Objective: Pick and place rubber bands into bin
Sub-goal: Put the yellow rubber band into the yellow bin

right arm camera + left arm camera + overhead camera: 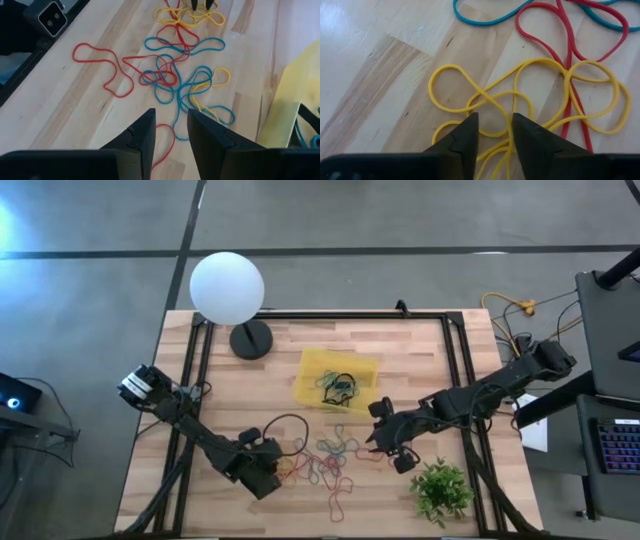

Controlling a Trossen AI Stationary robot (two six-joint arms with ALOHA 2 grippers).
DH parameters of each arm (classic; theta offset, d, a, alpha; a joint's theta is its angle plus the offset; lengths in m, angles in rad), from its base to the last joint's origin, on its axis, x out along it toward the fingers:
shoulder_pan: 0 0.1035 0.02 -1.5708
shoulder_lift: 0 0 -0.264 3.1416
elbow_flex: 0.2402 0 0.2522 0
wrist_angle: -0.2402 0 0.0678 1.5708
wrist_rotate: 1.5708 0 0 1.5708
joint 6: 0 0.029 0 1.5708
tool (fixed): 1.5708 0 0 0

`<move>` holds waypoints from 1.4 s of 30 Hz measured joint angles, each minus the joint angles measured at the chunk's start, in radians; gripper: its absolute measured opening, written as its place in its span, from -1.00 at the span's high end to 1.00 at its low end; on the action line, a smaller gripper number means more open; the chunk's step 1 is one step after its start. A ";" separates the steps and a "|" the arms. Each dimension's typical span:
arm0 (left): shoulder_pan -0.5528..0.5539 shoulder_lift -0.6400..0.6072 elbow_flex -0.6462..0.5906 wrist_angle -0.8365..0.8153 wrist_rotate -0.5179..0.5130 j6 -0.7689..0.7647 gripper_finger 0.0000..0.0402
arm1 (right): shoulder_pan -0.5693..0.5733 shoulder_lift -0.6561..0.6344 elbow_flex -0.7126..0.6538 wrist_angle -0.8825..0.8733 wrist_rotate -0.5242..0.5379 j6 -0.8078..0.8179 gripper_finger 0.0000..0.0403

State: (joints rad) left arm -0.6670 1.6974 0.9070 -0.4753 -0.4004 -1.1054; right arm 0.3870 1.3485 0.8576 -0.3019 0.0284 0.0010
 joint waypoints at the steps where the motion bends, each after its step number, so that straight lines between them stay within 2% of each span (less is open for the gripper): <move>1: 0.000 0.000 0.000 0.000 0.000 0.011 0.60 | 0.000 0.000 -0.002 0.001 0.000 0.002 0.50; 4: 0.000 0.000 0.000 0.000 0.000 0.028 0.87 | 0.000 0.000 -0.006 0.002 0.000 0.011 0.49; 6: 0.000 -0.001 0.000 0.000 0.000 0.038 0.96 | 0.000 0.000 -0.006 0.002 0.000 0.011 0.49; 22: 0.000 -0.037 0.009 -0.004 -0.060 0.066 1.00 | 0.000 0.000 -0.006 0.002 0.000 0.008 0.53; 33: 0.000 -0.031 0.008 0.002 -0.014 0.065 0.98 | 0.000 0.000 -0.007 0.004 0.000 0.008 0.57; 42: 0.004 -0.026 0.001 0.015 -0.019 0.063 0.60 | 0.000 0.000 -0.007 0.007 0.000 0.007 0.57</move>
State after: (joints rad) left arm -0.6633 1.6711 0.9084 -0.4600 -0.4195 -1.0421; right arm 0.3866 1.3483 0.8504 -0.2951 0.0281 0.0078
